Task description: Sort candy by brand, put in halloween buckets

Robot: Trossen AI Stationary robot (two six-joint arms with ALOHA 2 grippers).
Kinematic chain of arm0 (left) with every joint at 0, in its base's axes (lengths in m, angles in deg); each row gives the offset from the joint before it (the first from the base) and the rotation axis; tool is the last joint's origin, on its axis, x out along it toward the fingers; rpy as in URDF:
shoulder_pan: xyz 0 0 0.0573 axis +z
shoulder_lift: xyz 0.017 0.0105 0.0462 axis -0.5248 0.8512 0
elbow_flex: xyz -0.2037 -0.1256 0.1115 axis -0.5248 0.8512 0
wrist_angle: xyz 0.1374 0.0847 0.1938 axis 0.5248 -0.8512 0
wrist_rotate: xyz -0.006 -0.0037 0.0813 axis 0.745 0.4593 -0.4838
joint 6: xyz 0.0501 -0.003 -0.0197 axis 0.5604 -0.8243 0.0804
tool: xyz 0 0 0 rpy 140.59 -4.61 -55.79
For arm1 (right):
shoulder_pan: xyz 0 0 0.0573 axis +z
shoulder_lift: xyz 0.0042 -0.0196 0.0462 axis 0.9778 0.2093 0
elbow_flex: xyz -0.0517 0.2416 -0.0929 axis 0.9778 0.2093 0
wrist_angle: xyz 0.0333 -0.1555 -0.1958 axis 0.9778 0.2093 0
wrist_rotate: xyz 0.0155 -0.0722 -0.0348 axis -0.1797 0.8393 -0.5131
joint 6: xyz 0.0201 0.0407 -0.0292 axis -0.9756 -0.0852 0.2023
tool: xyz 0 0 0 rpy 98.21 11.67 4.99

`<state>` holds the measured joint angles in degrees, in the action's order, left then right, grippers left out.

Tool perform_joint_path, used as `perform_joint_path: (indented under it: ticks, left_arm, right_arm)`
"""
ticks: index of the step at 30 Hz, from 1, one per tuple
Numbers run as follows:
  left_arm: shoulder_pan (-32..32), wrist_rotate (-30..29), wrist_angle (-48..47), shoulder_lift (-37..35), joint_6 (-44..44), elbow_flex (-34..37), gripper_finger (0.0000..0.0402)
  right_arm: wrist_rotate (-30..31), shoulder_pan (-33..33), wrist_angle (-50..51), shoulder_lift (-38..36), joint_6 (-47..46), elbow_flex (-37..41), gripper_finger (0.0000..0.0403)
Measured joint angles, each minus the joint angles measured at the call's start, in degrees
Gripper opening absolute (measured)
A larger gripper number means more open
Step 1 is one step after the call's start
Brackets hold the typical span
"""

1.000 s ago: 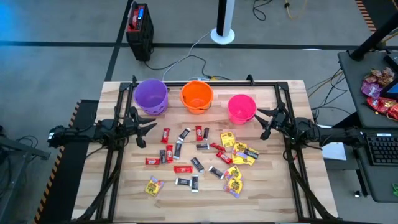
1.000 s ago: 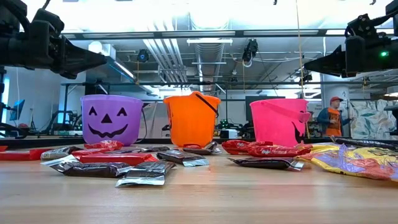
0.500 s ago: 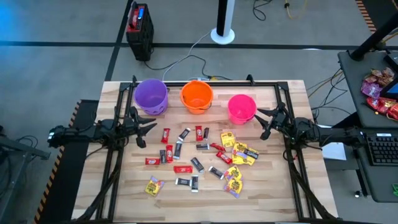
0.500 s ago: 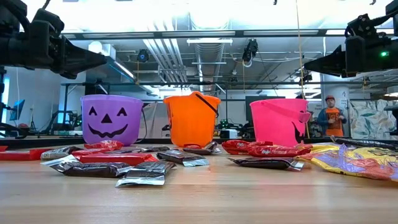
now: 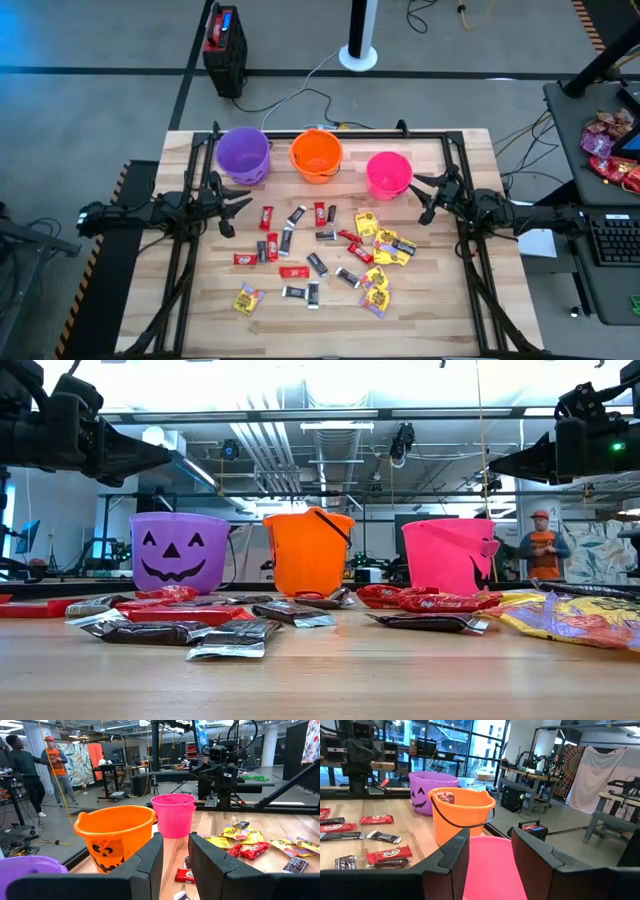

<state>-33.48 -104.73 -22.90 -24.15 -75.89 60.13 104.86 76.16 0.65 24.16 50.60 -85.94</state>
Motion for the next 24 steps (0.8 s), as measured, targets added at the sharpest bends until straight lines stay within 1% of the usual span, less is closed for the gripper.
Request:
perform_joint_path:
  ticks: [2, 4, 6, 8, 9, 11, 12, 13, 16, 19, 22, 24]
  left_arm:
    - [0.0, 0.0, 0.2, 0.0, 0.2, 0.0, 0.0076]
    - [0.0, -0.2, 1.0, 0.0, 0.6, 0.1, 0.0076]
    - [0.0, -0.1, 3.0, 0.0, -1.2, 0.1, 0.0076]
    - [0.0, -0.1, 5.7, 0.0, -6.1, 0.1, 0.0076]
    - [0.0, -0.1, 6.6, 0.0, -10.1, 0.1, 0.0076]
    - [0.0, -0.1, 8.3, 0.0, -19.2, 0.1, 0.0076]
    - [0.0, -0.5, 9.3, 0.0, -22.2, 0.1, 0.0076]
    - [0.1, -1.6, 10.3, 0.0, -23.5, 0.1, 0.0076]
    - [0.1, -3.4, 12.8, 0.0, -24.4, 0.1, 0.0076]
    - [0.1, -3.3, 14.6, 0.6, -25.7, 0.1, 0.0076]
    - [0.1, -1.2, 18.2, 2.1, -25.7, 0.1, 0.0076]
    - [0.1, 0.2, 22.4, 4.0, -26.6, 0.1, 0.0076]
  right_arm:
    - [-0.8, 0.0, 0.2, 0.0, -4.2, 0.0, 0.0139]
    - [-2.6, 0.0, 0.3, 0.0, -13.6, 0.0, 0.0139]
    - [-3.4, 0.0, -0.4, 0.0, -24.4, 0.0, 0.0139]
    - [-3.0, -0.1, -0.9, 0.0, -33.8, 0.0, 0.0139]
    - [-3.0, -0.1, -1.0, 0.0, -35.8, 0.0, 0.0139]
    - [-4.7, -0.1, -2.1, 0.0, -34.8, 0.0, 0.0139]
    - [-6.1, -0.1, -3.1, 0.0, -33.6, 0.0, 0.0139]
    - [-7.7, 0.0, -4.3, 0.0, -32.9, 0.0, 0.0139]
    - [-11.0, 0.0, -8.5, 0.3, -31.0, 0.0, 0.0139]
    - [-10.9, 0.0, -9.5, 1.1, -29.2, 0.0, 0.0139]
    - [-10.7, 0.0, -9.5, 2.5, -29.0, 0.0, 0.0139]
    - [-10.7, 0.0, -9.5, 3.7, -29.3, 0.0, 0.0139]
